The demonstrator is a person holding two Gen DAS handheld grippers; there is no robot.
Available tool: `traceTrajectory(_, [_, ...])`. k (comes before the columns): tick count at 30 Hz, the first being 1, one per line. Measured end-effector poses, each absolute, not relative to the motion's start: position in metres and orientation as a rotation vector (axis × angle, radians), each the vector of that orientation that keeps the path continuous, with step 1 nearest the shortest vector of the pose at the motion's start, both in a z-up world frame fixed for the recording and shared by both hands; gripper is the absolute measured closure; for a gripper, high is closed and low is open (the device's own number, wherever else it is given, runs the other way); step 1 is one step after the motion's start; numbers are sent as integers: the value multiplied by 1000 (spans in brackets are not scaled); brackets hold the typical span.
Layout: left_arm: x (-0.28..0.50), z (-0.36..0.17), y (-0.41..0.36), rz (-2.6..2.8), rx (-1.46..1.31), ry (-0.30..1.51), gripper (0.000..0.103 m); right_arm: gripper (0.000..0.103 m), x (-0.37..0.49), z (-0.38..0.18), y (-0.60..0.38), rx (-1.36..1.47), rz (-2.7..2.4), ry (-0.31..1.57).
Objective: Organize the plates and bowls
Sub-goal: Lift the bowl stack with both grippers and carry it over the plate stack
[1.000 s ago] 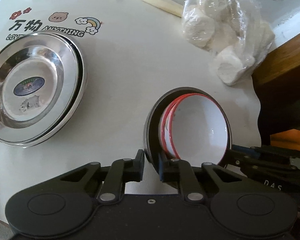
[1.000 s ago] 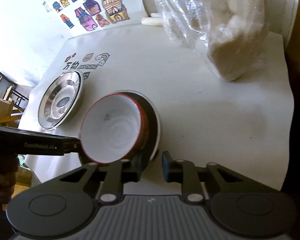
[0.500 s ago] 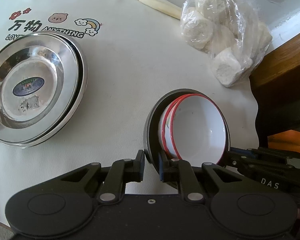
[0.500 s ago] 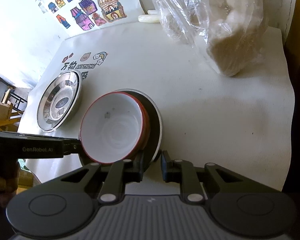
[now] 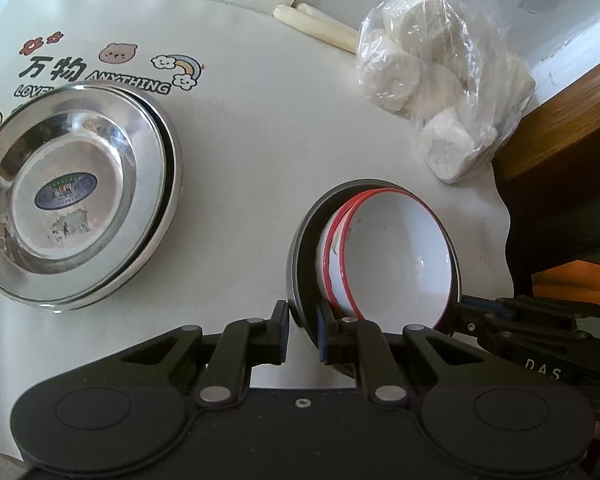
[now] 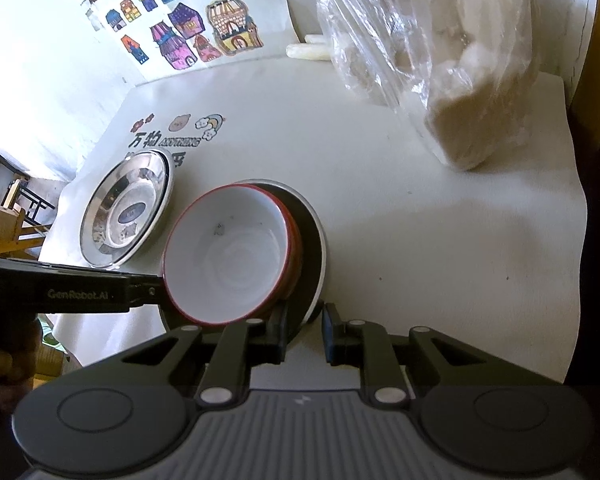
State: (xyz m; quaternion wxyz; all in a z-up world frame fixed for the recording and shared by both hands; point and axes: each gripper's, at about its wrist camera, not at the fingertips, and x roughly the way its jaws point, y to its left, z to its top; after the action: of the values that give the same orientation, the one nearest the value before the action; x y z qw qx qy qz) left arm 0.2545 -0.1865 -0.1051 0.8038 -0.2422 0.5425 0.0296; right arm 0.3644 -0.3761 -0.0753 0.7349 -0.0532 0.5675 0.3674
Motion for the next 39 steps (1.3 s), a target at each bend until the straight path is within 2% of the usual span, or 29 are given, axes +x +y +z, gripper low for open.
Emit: traceTrajectory(39, [232, -62, -86, 86, -487, 1071, 89, 83, 336, -40, -284, -90, 860, 1142])
